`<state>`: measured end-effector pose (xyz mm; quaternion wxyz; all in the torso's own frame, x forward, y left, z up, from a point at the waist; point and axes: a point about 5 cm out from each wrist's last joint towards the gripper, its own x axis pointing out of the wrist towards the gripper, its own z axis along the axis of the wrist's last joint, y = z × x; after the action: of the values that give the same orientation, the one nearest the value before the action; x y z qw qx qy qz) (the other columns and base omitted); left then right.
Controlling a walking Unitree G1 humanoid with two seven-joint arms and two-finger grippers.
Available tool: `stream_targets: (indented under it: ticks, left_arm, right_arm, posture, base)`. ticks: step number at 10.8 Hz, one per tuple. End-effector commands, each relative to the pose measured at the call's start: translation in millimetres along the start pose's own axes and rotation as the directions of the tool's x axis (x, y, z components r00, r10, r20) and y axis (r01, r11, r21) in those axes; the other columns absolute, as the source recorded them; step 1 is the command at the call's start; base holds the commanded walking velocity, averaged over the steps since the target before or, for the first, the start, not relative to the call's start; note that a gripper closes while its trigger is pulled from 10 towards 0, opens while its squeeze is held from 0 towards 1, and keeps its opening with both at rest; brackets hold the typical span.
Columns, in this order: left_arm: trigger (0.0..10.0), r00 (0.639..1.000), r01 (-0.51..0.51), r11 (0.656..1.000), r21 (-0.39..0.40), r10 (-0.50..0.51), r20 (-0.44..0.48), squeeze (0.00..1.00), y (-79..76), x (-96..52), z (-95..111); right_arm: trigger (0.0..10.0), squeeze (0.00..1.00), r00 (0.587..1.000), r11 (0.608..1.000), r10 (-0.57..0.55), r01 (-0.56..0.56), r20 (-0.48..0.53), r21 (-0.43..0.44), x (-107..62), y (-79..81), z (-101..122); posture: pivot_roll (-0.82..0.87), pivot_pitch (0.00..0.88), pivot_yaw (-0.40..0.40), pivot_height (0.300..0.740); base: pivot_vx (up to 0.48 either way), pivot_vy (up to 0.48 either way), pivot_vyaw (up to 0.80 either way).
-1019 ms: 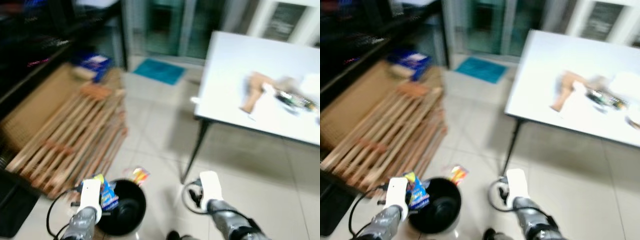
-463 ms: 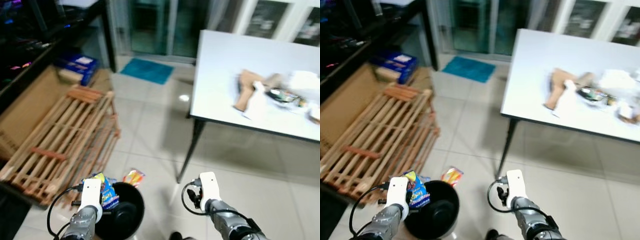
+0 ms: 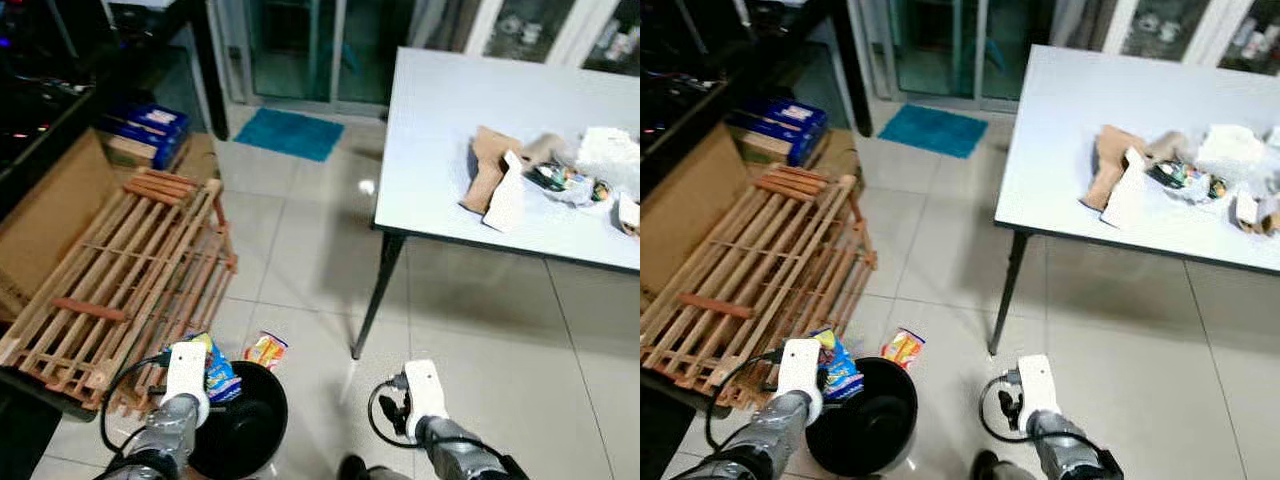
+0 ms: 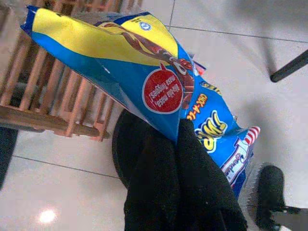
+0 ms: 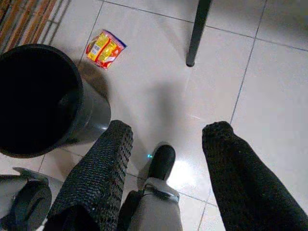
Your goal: Picking trash to rubbish bin
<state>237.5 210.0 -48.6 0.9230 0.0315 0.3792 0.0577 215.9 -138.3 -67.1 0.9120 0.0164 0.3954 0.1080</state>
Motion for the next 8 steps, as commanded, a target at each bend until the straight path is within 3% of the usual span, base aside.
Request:
stream_targets:
  ticks: [1,3,8]
  left_arm:
    - [10.0,1.0,-0.008,1.0,-0.013,0.008,-0.02,0.0,-2.4,0.2,-2]
    - [10.0,0.999,0.006,1.0,-0.018,-0.007,-0.031,0.0,-9.3,-0.7,-7]
    - [10.0,0.999,0.011,1.0,-0.01,-0.012,-0.039,0.0,-8.6,-1.6,-11]
  right_arm:
    - [10.0,0.0,0.999,0.999,0.025,-0.024,0.037,-0.025,2.0,4.0,9]
    - [10.0,0.0,0.998,0.996,0.04,-0.035,0.055,-0.085,5.6,10.7,21]
    - [10.0,0.0,0.999,0.995,0.044,-0.042,0.027,-0.089,3.4,11.8,9]
  posture:
    - [0.05,0.171,-0.02,0.74]
    - [0.05,0.172,-0.025,0.74]
    - [0.05,0.191,-0.017,0.74]
  base:
    - [0.0,0.0,0.0]
    - [0.0,0.0,0.21]
    - [0.0,0.0,0.8]
